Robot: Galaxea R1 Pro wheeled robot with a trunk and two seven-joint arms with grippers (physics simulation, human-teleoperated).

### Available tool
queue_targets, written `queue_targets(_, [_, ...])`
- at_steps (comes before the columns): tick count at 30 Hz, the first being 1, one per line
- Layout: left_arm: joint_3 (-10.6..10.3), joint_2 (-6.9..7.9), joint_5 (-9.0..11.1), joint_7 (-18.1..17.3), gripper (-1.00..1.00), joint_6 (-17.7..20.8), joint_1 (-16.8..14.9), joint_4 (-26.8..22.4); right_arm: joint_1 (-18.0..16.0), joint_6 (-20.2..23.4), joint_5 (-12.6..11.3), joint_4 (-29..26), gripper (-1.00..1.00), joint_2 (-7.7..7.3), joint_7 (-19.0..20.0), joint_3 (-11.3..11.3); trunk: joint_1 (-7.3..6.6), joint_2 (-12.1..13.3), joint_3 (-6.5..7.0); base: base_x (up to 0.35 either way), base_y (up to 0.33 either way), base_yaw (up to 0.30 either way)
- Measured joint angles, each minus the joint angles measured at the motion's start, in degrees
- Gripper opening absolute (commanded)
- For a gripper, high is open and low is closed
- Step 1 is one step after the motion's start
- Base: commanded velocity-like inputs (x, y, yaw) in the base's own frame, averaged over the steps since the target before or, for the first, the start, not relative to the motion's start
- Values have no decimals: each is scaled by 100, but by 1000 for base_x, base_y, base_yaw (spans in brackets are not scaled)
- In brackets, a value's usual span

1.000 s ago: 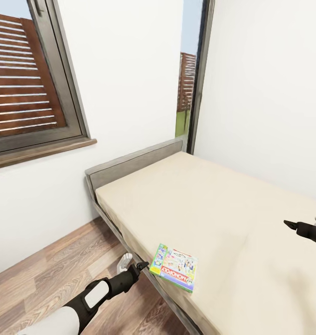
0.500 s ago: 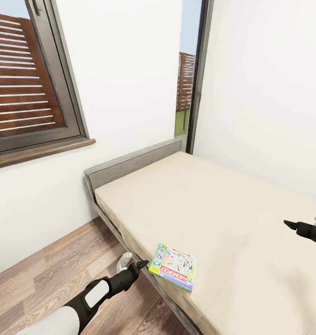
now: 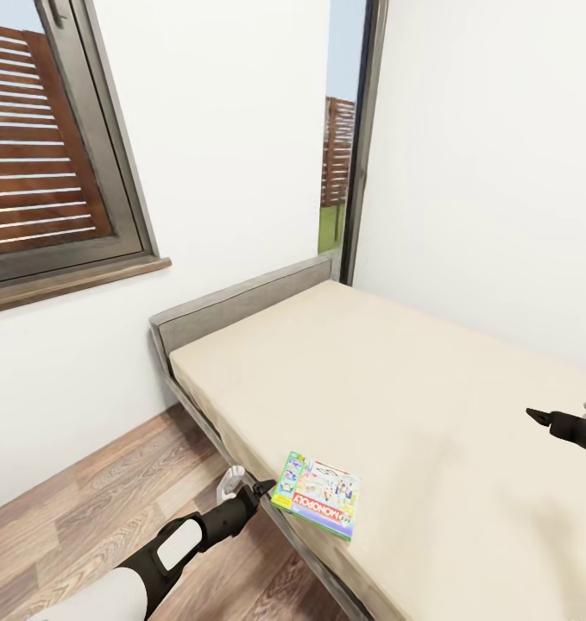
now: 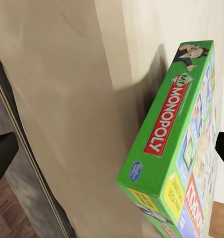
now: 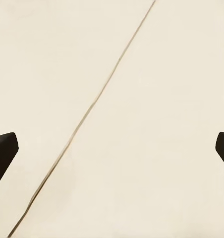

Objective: Put all the toys in the child's room - the three board games (two on the bed and one on the table), the two jigsaw puzzles on the table, and the tennis ball on the table - inside the toy box on the table in the child's room.

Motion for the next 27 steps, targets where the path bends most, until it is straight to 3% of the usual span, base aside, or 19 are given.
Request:
queue_targets(17, [-5,-7,-5,-28,100,-10,0,4,0,0,-4,-3,100,0,0,0,0,0,0,0,0,-12])
queue_targets(27, [-11,-8,-6,-32,100,-10,0,5,0,0,-4,-8,100,0,0,0,0,0,0,0,0,-163])
